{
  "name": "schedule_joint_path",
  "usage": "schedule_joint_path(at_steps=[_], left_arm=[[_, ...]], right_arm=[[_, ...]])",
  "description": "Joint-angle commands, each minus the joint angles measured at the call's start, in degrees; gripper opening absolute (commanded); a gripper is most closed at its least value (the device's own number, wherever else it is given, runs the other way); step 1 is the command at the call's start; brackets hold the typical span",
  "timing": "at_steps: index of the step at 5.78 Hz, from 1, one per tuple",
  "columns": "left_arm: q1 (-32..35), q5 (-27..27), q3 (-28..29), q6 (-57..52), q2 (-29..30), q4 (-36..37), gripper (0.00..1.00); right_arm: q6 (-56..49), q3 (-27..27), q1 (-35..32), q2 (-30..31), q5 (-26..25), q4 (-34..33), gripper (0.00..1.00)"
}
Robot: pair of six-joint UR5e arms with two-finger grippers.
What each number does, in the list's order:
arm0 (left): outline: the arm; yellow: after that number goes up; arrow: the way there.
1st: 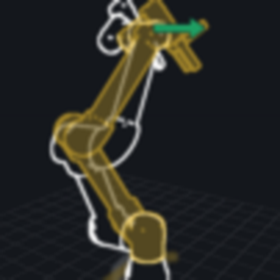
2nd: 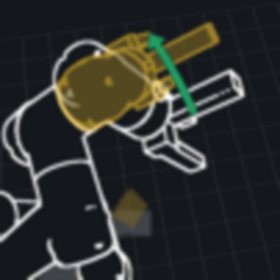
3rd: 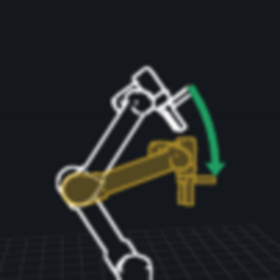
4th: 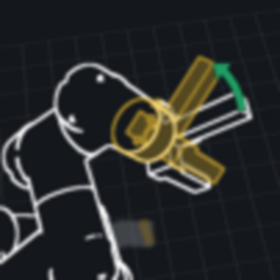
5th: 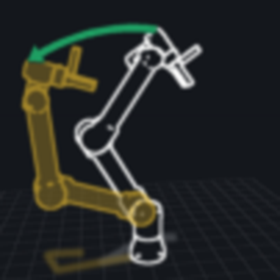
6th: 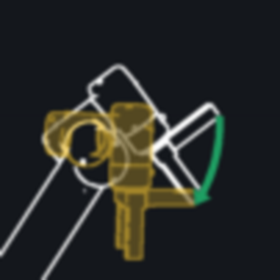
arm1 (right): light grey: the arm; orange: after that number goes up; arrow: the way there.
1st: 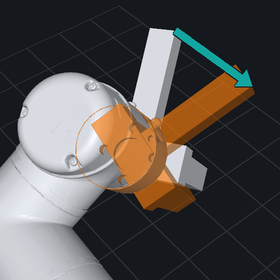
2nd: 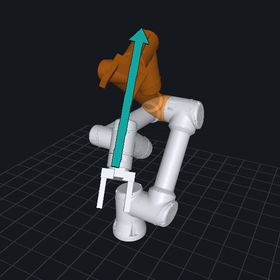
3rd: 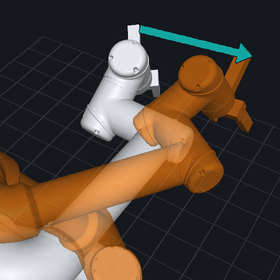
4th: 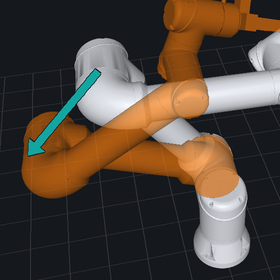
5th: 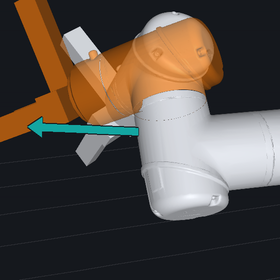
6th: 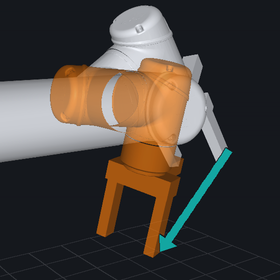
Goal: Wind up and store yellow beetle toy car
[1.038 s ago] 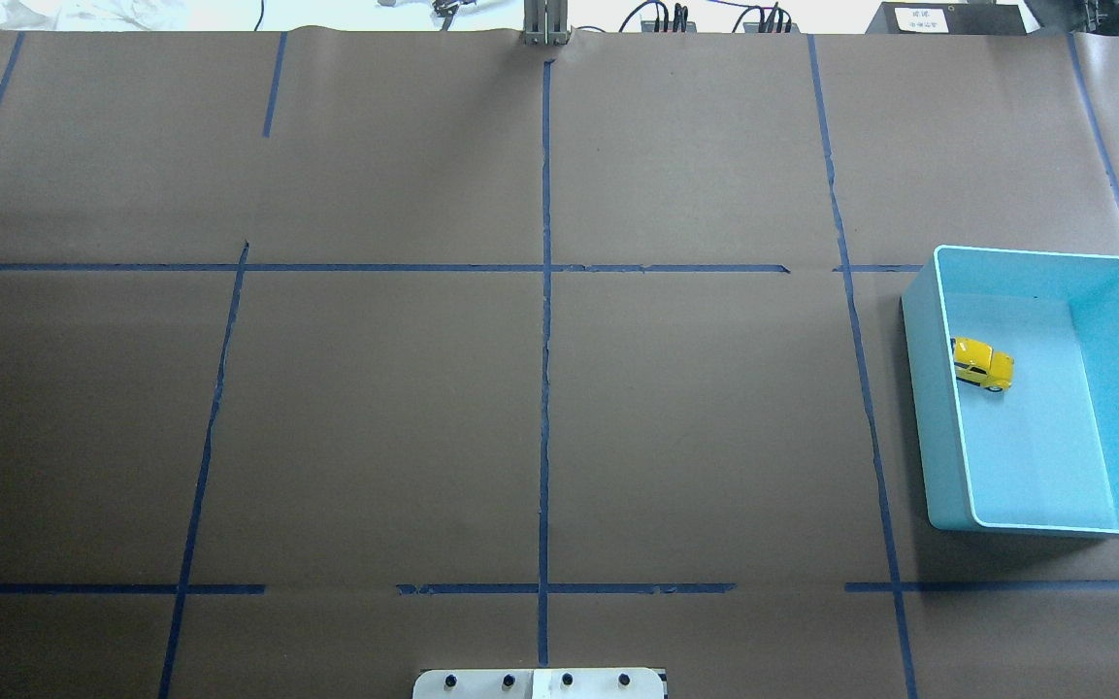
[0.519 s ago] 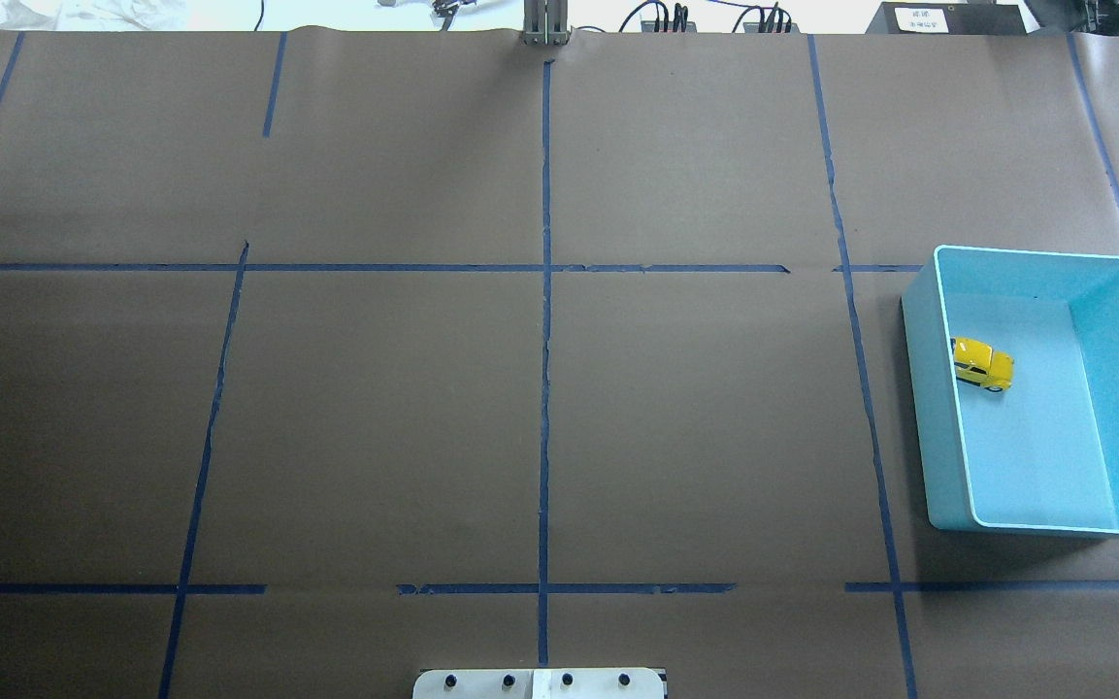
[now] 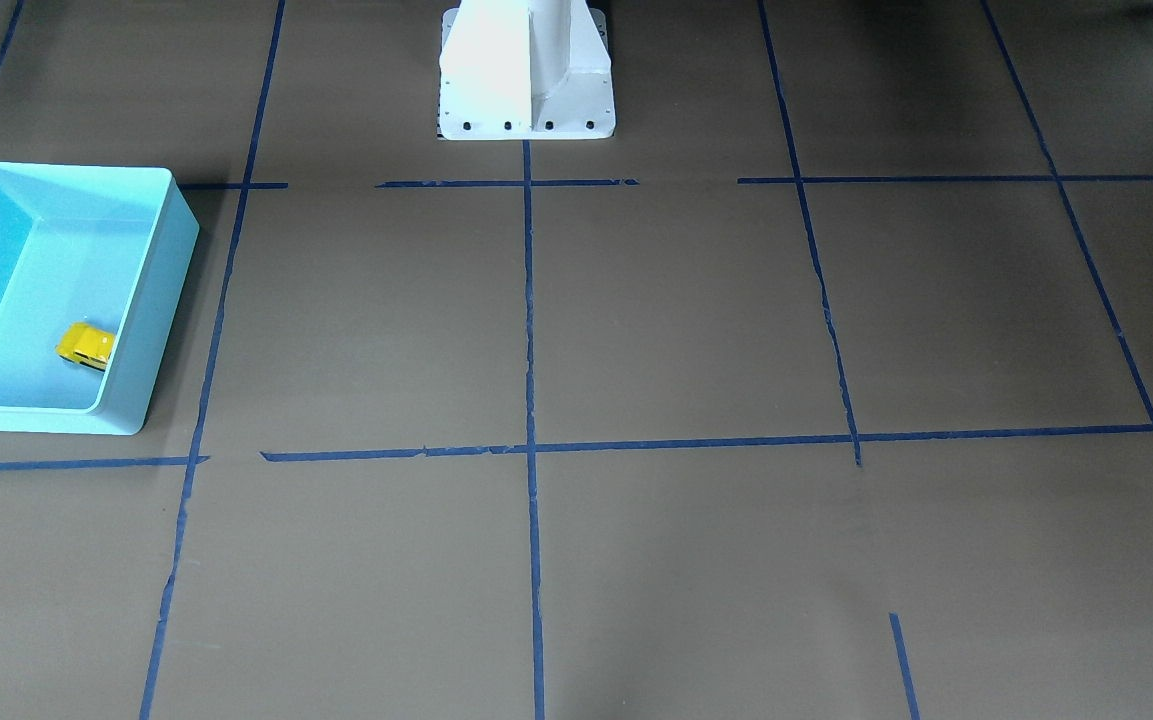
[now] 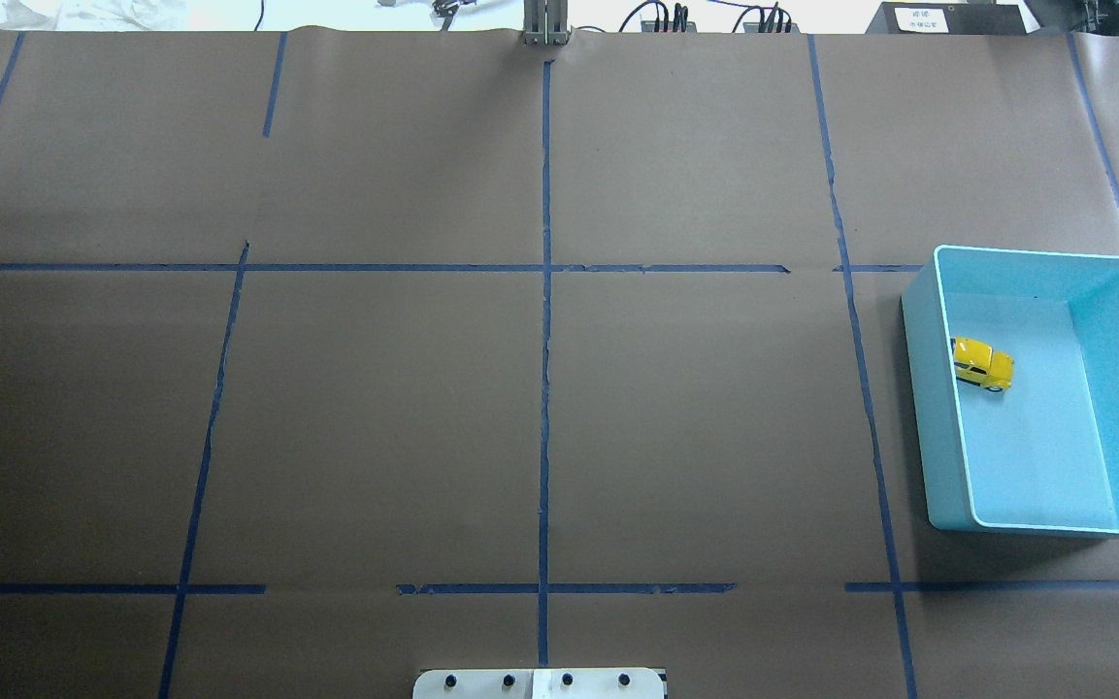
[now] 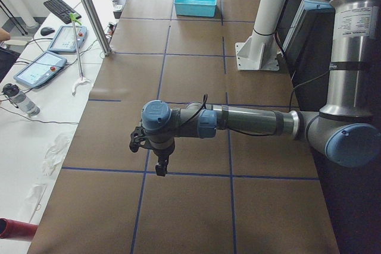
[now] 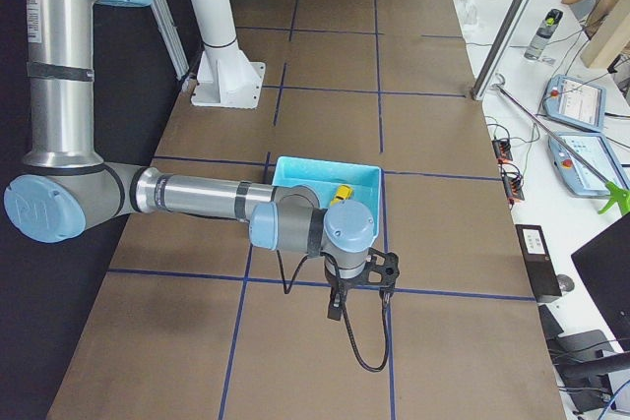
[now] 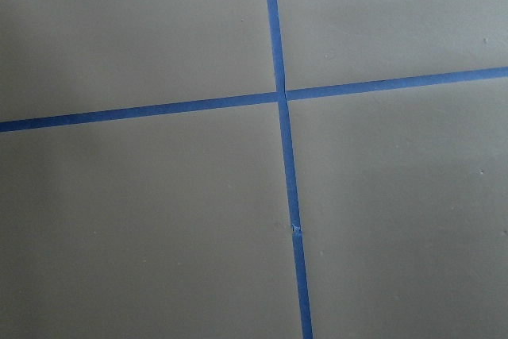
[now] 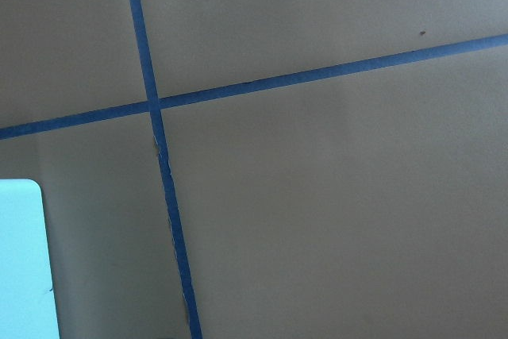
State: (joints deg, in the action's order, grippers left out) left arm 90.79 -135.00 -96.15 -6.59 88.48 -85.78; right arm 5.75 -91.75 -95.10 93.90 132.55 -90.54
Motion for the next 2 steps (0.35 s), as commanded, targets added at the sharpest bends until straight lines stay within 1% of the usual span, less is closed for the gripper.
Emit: schedule_joint_path(at_steps=[1,2], left_arm=[[0.0,0.0,-0.1,0.0,0.0,0.0,1.0],[0.0,0.1,-0.1,0.1,0.1,0.0,1.0]], right_arm=[[0.0,-0.2,0.0,0.1,0.1,0.0,1.0],[0.0,-0.2,0.0,0.1,0.1,0.0,1.0]])
